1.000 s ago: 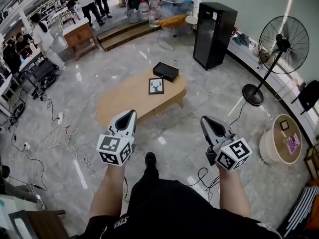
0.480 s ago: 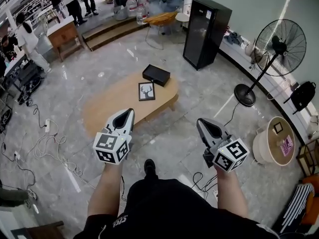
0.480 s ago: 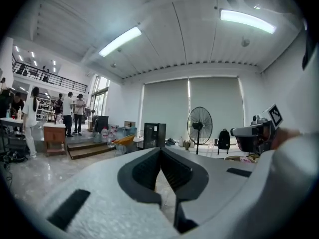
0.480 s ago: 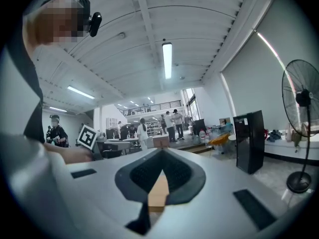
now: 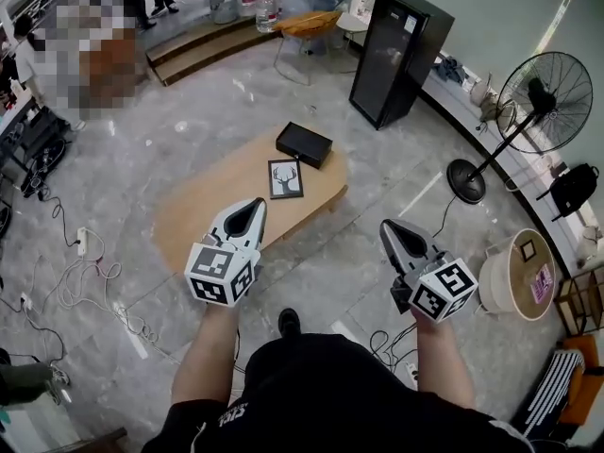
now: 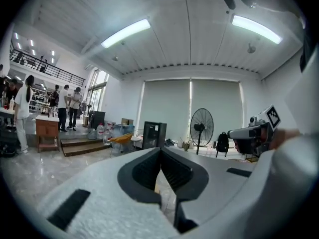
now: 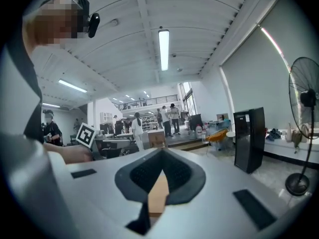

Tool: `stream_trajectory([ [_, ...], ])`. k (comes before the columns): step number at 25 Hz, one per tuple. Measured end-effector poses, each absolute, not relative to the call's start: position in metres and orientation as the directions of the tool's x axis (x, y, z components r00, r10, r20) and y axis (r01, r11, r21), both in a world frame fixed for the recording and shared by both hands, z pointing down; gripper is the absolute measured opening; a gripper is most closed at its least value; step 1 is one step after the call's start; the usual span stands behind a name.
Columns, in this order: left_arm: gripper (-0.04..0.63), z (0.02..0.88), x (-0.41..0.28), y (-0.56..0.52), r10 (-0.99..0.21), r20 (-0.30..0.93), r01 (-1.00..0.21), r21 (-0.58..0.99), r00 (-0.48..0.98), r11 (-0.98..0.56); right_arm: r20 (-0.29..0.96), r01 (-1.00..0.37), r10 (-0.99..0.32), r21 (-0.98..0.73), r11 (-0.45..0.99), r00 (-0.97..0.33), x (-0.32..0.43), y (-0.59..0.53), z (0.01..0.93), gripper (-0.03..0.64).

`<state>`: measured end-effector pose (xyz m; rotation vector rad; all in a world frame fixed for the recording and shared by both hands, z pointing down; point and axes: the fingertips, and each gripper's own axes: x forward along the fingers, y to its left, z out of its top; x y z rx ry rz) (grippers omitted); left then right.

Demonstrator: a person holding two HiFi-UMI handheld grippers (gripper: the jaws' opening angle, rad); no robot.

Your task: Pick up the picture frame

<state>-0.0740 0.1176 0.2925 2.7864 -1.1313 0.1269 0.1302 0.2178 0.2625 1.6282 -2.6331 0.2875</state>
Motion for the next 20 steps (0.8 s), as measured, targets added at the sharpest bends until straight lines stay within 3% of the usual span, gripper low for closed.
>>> stream_trajectory([
  [10,0.011,0.308,-0.125,0.073,-0.697,0.142,-0.712,0.135,0.703,-0.690,0.129,-0.871,-0.862,-0.122,0.476,-0.490,0.082,0.157,0.256,0.005],
  [20,0.011,0.316,-0.127,0.030,-0.712,0.176,-0.733,0.134,0.680,-0.667,0.118,-0.845,-0.841,-0.175,0.506,-0.528,0.083,0.091,0.268,0.005],
])
